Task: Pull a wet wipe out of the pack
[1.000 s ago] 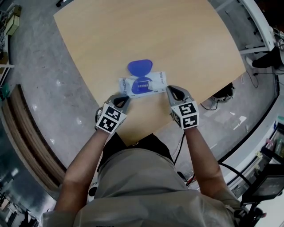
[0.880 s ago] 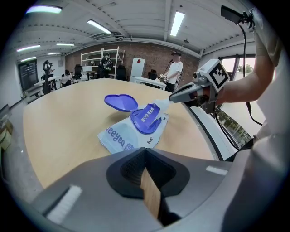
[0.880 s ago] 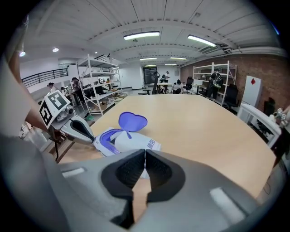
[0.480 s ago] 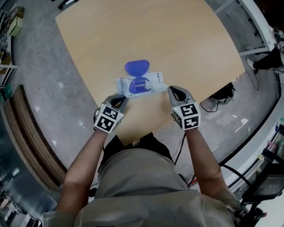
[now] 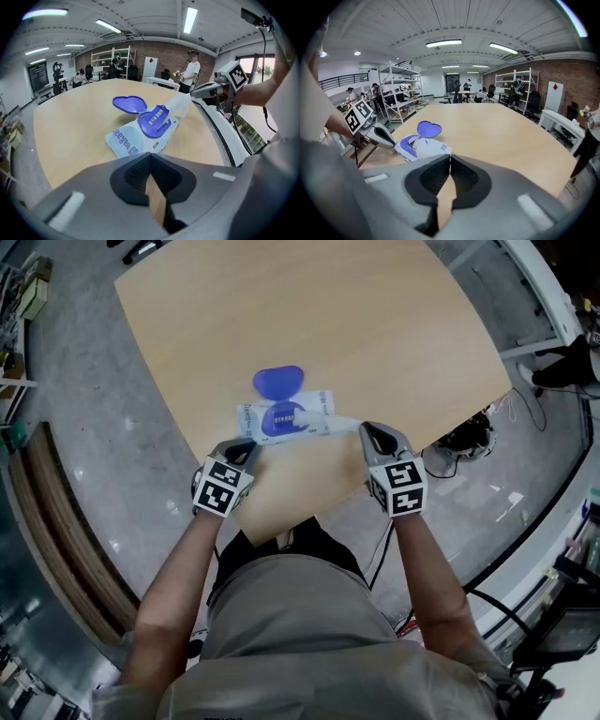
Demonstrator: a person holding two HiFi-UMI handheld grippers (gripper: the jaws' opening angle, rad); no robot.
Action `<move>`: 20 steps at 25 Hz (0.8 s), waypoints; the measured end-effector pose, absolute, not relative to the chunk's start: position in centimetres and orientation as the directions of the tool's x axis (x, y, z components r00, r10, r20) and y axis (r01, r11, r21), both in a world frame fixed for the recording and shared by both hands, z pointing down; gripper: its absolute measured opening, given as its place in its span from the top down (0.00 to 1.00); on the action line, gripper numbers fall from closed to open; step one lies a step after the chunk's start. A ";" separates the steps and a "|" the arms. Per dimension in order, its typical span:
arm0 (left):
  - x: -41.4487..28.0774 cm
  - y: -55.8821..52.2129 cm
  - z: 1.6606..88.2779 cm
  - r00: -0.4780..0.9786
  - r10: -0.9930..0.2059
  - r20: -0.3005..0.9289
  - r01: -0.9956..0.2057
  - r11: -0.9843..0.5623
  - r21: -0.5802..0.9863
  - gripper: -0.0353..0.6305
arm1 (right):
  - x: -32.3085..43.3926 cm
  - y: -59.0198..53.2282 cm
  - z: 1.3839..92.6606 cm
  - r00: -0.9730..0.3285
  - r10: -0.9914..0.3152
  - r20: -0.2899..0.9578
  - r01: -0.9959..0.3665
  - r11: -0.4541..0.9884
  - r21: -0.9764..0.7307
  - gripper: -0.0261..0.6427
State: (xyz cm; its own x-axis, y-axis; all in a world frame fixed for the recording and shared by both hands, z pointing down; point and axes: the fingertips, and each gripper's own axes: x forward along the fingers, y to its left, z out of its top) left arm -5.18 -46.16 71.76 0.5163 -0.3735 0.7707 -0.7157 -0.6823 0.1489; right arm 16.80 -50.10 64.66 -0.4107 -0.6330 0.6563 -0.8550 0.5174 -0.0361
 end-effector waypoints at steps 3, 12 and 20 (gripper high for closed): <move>-4.9 -46.1 71.4 0.509 -0.387 0.769 -0.727 -0.671 0.144 0.94 | 17.8 -49.8 64.5 -0.406 -0.638 0.654 -0.860 0.508 -0.038 0.95; -4.6 -45.2 69.2 0.481 -0.448 0.754 -0.770 -0.627 0.119 0.94 | 19.7 -48.3 62.8 -0.430 -0.657 0.619 -0.852 0.522 -0.037 0.95; -4.0 -42.4 65.3 0.470 -0.537 0.700 -0.818 -0.563 0.117 0.94 | 20.9 -45.3 60.6 -0.484 -0.660 0.575 -0.819 0.572 -0.033 0.95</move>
